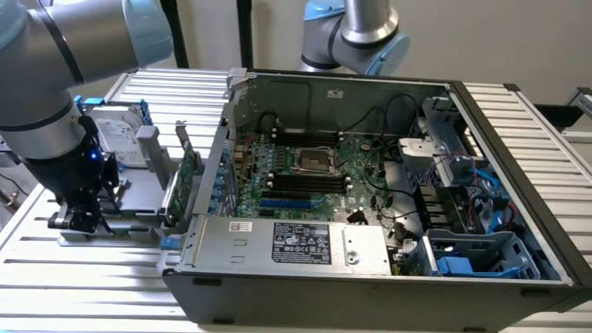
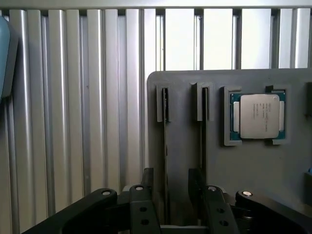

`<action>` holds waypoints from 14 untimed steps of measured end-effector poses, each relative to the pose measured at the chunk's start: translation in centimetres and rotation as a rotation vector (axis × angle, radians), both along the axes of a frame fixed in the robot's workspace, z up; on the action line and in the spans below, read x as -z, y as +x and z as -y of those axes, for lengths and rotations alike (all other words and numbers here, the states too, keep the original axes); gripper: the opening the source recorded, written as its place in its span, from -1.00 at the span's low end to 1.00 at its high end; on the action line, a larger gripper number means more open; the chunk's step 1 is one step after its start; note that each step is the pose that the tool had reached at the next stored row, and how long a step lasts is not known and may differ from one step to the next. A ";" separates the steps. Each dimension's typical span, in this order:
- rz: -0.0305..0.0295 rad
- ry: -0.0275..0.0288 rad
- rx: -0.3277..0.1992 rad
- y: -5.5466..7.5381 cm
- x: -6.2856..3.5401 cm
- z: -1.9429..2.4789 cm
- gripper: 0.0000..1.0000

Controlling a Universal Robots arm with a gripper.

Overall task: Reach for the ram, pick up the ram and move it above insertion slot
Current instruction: 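Pick up the ram and move it above insertion slot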

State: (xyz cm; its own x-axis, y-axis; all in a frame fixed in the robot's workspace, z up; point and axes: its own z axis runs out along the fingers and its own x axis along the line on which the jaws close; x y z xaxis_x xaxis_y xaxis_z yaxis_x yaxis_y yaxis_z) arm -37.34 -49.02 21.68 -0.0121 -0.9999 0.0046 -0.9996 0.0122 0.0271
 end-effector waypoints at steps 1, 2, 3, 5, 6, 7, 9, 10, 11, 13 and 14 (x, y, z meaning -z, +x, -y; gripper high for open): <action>-0.0001 -0.0001 0.000 0.0 0.18 0.00 -0.15; 0.0000 0.0000 -0.001 0.0 0.36 0.01 -0.15; 0.0000 -0.0001 -0.001 0.0 0.55 0.02 -0.15; 0.0000 -0.0002 -0.002 0.0 0.90 0.03 -0.15; 0.0001 -0.0001 -0.002 0.0 1.08 0.03 -0.15; 0.0000 -0.0001 -0.003 0.0 1.25 0.04 -0.15; -0.0001 -0.0002 -0.004 0.0 1.57 0.04 -0.15; 0.0000 -0.0001 -0.005 -0.1 1.71 0.04 -0.15; 0.0000 -0.0001 -0.006 -0.1 1.83 0.05 -0.15; 0.0000 -0.0002 -0.010 -0.1 2.00 0.05 -0.15; 0.0003 -0.0002 -0.015 -0.1 2.05 0.05 -0.15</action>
State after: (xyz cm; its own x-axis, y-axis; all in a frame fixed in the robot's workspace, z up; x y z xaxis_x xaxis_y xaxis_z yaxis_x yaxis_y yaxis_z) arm -37.41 -49.07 19.63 0.0026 -1.0000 0.0048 -0.9996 -0.0024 0.0268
